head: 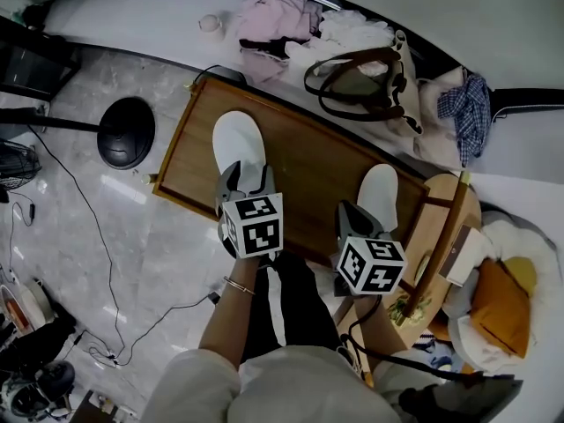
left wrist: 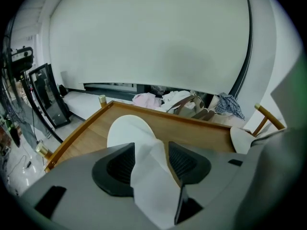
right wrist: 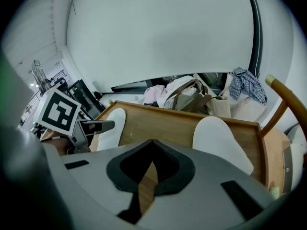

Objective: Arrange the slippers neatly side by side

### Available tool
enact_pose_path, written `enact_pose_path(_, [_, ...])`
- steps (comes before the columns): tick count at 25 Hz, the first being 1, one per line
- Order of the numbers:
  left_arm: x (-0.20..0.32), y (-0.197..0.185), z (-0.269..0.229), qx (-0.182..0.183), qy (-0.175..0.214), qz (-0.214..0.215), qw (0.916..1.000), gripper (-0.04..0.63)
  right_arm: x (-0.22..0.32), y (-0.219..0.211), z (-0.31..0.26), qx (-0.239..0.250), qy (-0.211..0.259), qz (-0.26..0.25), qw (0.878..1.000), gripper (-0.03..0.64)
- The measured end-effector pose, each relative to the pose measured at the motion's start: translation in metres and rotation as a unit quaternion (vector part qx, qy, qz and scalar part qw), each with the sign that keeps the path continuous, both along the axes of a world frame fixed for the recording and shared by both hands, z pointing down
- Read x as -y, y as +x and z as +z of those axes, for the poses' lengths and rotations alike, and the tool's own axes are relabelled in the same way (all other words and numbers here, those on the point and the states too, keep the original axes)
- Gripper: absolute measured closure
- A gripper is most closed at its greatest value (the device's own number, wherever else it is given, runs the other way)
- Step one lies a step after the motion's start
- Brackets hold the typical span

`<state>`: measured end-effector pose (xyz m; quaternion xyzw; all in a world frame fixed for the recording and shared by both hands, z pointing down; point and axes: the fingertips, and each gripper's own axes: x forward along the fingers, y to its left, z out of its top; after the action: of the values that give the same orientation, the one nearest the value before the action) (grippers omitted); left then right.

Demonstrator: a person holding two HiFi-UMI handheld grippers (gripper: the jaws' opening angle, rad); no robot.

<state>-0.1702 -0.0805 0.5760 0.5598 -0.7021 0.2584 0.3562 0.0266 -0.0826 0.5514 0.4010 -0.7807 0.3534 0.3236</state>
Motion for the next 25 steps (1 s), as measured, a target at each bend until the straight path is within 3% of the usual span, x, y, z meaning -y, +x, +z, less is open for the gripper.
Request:
enact_pose_path(13, [0.002,-0.008,0.014,0.023,-0.044,-0.024,0.9985,0.401,-0.004,0.01,0.002,0.006,-0.012,0.003,1.0,0.583])
enact_pose_path(25, [-0.002,-0.011,0.015,0.042,-0.052,-0.041,0.9969,0.519,-0.001,0.021,0.001,0.008,-0.011,0.011,1.0,0.583])
